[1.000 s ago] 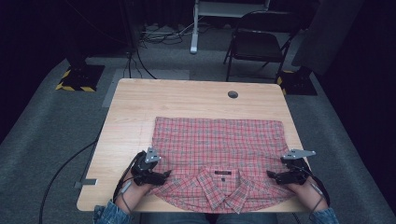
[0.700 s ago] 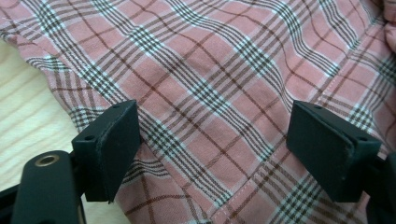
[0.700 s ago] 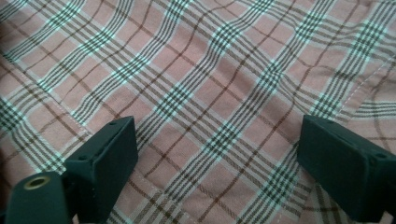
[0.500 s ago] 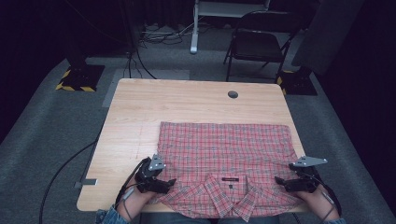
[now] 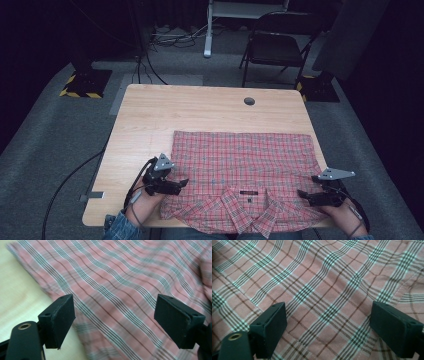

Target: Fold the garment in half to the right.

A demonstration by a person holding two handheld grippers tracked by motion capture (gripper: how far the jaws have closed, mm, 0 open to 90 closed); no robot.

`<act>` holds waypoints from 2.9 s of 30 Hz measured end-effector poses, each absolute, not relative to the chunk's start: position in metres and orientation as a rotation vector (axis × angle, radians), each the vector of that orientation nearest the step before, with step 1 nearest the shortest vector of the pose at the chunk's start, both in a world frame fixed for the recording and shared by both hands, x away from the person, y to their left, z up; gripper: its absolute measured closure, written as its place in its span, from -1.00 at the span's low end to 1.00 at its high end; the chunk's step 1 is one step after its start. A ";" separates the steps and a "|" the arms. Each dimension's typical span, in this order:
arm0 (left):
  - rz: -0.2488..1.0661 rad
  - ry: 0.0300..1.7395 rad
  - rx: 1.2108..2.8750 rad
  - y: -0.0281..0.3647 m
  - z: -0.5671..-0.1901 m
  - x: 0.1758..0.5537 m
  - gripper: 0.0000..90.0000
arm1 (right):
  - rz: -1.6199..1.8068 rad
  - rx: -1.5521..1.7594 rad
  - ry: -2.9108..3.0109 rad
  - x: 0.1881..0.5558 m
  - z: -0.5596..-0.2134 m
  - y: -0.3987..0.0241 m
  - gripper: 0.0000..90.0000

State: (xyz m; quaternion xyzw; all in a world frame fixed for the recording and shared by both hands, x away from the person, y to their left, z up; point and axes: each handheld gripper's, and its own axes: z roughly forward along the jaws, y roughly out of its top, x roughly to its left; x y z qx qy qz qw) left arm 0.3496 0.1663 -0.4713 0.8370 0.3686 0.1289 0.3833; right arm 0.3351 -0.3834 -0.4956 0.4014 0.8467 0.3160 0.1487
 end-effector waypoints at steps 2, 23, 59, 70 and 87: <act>0.342 0.947 2.123 0.166 -0.467 0.356 -0.62 | 0.910 1.145 2.439 0.336 -0.496 -0.385 -0.68; 0.422 1.086 2.038 0.175 -0.452 0.411 -0.63 | 0.940 1.134 2.422 0.335 -0.498 -0.388 -0.68; 0.536 1.162 2.083 0.169 -0.488 0.491 -0.51 | 0.944 1.138 2.416 0.335 -0.498 -0.388 -0.68; 0.454 1.193 2.104 0.167 -0.498 0.500 -0.25 | 0.949 1.137 2.413 0.335 -0.498 -0.388 -0.68; 0.399 1.065 2.076 0.164 -0.502 0.488 0.82 | 0.946 1.143 2.410 0.335 -0.498 -0.387 -0.68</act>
